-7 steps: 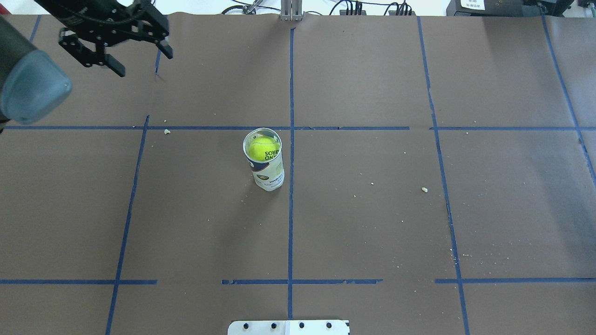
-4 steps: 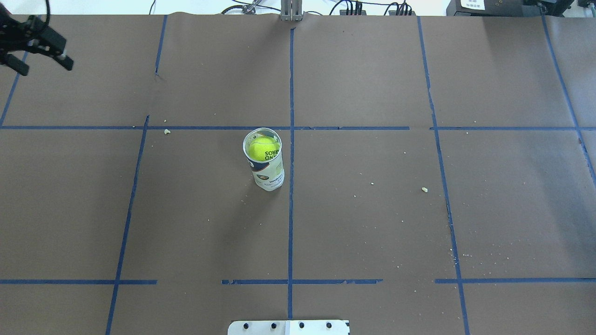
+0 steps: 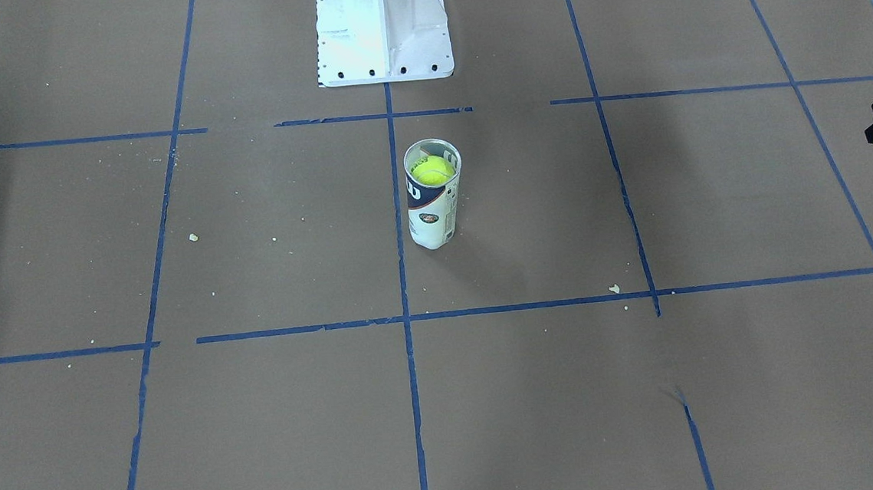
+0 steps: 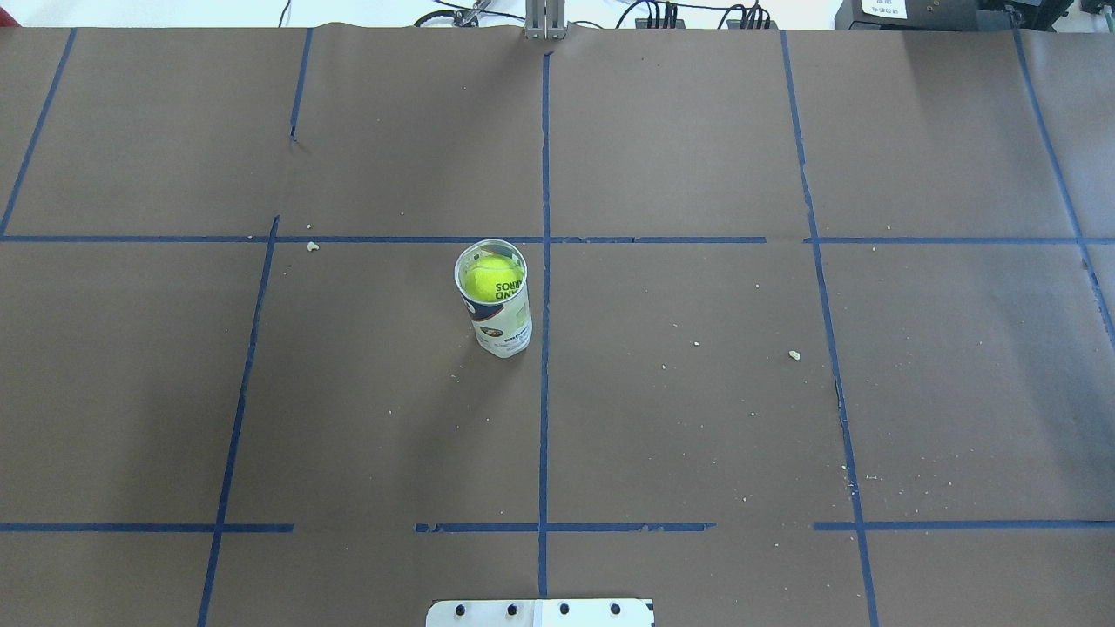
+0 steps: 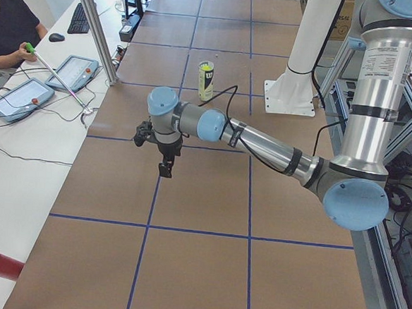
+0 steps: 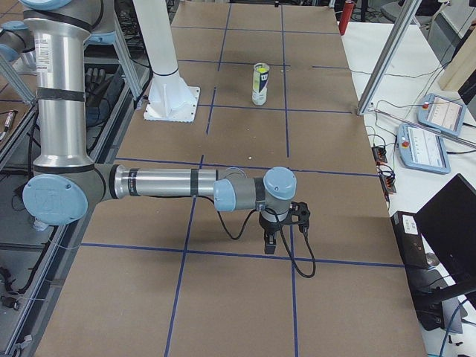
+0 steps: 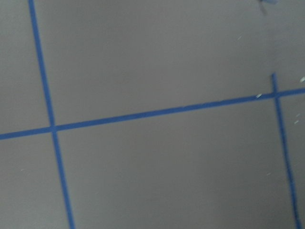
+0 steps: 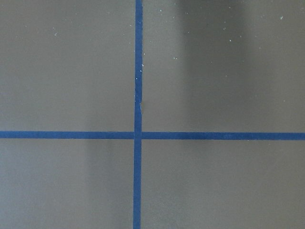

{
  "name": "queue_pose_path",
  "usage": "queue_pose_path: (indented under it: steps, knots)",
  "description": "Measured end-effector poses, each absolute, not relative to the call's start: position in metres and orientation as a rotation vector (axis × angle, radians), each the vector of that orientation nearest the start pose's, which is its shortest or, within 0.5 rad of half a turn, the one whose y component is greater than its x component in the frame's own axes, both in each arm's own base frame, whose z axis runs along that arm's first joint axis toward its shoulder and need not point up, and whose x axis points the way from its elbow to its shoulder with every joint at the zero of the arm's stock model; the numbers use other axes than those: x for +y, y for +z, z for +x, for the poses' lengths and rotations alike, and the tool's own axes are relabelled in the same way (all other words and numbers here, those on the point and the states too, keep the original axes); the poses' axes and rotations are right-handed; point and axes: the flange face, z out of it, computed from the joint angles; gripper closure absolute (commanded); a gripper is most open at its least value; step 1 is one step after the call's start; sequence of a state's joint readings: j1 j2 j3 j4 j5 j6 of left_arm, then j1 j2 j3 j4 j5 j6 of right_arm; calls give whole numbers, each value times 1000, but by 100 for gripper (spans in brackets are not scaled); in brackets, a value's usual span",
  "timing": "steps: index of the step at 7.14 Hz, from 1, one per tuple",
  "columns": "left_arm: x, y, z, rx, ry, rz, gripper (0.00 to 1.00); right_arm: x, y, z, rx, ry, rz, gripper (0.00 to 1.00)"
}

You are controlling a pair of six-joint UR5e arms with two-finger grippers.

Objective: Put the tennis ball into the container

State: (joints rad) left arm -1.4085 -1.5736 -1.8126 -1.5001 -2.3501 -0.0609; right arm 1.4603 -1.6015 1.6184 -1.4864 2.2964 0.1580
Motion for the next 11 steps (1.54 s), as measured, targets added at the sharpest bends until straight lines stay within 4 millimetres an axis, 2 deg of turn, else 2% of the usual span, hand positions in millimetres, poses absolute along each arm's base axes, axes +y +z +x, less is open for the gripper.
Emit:
queue_pose_path:
  steps: [2, 4, 6, 11]
  knots:
    - [-459, 617, -13, 786, 132, 108, 0, -490, 645, 13, -731, 9, -1, 0]
    - [-445, 649, -37, 778, 75, 98, 0, -490, 645, 13, -731, 9, -1, 0]
    - [-442, 662, -59, 765, 12, 86, 0, -490, 645, 13, -731, 9, -1, 0]
    - [-439, 665, -79, 770, -62, 38, 0, -490, 645, 13, -731, 9, -1, 0]
